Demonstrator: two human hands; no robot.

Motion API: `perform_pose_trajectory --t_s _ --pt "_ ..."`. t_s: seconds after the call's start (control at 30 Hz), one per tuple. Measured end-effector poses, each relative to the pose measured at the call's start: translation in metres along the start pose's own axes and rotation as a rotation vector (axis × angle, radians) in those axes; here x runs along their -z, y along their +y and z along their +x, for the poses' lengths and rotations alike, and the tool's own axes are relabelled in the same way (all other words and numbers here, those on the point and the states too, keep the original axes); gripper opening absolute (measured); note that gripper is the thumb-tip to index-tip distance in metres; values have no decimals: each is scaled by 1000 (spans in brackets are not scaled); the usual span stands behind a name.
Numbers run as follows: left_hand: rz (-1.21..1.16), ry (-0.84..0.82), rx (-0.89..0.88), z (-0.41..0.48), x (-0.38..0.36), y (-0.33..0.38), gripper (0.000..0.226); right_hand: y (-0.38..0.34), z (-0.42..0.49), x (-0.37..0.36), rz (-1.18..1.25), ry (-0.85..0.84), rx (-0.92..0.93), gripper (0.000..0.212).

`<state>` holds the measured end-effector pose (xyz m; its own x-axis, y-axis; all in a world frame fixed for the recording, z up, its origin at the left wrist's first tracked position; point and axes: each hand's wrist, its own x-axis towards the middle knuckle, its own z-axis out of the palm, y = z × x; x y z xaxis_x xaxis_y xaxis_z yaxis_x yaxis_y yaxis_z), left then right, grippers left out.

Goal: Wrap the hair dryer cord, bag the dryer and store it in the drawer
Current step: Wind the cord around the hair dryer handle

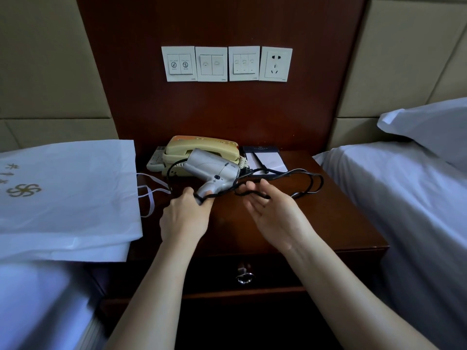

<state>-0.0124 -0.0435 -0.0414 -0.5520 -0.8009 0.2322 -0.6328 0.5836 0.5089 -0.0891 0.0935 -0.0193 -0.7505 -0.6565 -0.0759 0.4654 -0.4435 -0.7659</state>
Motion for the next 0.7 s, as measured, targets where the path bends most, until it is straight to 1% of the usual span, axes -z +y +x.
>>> perform_pose_trajectory --t_s 0.07,0.1,0.17,0.23,0.3,0.37,0.47,0.53,0.6,0.7 --pt "-6 -10 0 0 0 -1 45 0 0 2 -194 -48 132 42" --pt "-5 -11 -5 0 0 -2 46 -1 -1 4 -301 -32 183 42" --pt "-12 -19 -1 0 2 -4 46 -2 1 7 -502 10 296 40" --pt "-58 -60 7 1 4 -6 46 -8 3 10 -677 1 449 35" --pt "-143 -127 2 1 9 -9 49 -19 4 13 -1015 -4 668 27" --pt "-183 -171 -28 2 15 -14 49 -30 7 19 -1324 51 832 23" --pt "-196 -246 -74 1 25 -19 38 -41 12 27 -1502 130 977 39" --pt "-238 -324 -90 -3 31 -20 36 -43 18 29 -1603 159 1026 51" --pt "-273 -410 -99 -7 35 -20 33 -46 25 29 -1642 189 1018 58" --pt "-324 -524 -102 -11 44 -17 29 -52 32 32 -1649 228 970 57"
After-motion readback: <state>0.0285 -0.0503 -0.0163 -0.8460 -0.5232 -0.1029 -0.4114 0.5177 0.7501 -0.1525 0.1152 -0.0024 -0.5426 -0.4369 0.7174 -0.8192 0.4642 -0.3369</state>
